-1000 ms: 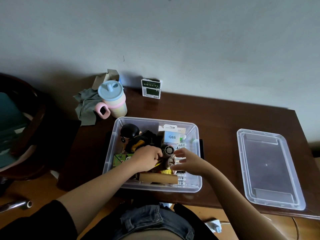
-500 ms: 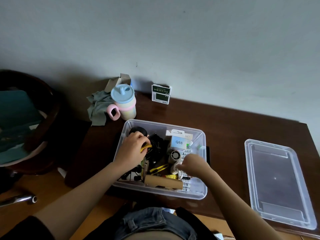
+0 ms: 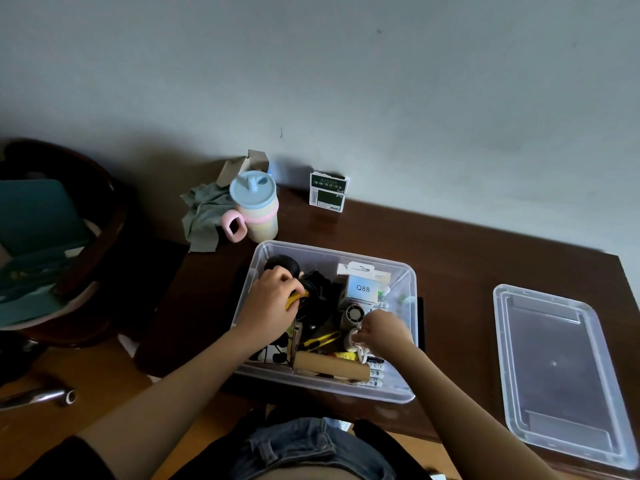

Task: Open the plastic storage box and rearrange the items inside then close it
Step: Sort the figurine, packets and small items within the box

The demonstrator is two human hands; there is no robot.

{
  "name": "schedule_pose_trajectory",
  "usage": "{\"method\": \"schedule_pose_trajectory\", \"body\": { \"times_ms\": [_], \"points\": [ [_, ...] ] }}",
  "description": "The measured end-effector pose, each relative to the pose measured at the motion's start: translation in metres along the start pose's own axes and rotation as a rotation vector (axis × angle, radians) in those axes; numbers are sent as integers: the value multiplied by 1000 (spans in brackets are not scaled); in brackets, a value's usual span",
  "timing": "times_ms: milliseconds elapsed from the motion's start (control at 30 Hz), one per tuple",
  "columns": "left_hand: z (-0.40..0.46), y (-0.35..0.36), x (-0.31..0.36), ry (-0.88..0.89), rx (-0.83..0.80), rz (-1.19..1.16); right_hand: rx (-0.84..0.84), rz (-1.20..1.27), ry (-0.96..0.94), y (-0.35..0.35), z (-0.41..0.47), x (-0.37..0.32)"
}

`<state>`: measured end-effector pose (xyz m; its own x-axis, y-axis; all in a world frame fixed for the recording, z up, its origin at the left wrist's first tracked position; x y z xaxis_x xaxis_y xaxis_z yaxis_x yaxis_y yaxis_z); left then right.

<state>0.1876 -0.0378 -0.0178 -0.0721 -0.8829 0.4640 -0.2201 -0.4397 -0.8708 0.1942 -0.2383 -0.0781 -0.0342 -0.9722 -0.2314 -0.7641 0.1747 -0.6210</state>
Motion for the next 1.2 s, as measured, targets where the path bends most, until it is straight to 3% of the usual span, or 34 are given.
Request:
{"method": "schedule_pose_trajectory", "body": {
  "times_ms": [100, 267, 500, 667, 867, 1200],
  "points": [
    [3, -4, -3, -22, 43, 37, 7, 19, 1, -2, -2, 0],
    [16, 5, -12, -90, -95, 222, 32, 56, 2, -14, -12, 3],
    [29, 7, -10, -89, -156, 353, 176, 106, -128, -43, -32, -20],
    [26, -9, -11, -72, -30, 116, 190, 131, -169, -48, -30, -34],
    [14, -42, -41, -201, 79, -319, 147, 134, -179, -45, -16, -44],
    [2, -37, -53, -283, 46, -1091, 81, -104, -147, -18, 22, -99]
  ]
}}
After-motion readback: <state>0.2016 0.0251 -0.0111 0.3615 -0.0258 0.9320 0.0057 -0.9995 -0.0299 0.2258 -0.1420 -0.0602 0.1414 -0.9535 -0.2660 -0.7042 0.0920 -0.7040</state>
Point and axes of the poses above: each hand's wrist, its own z-axis towards the middle knuckle, its own y-axis out of the palm, x = y × z, the point moved 8 cm from there along z, towards the middle knuckle, and after that the axes turned 11 degrees about -x, right-handed, at the moved point
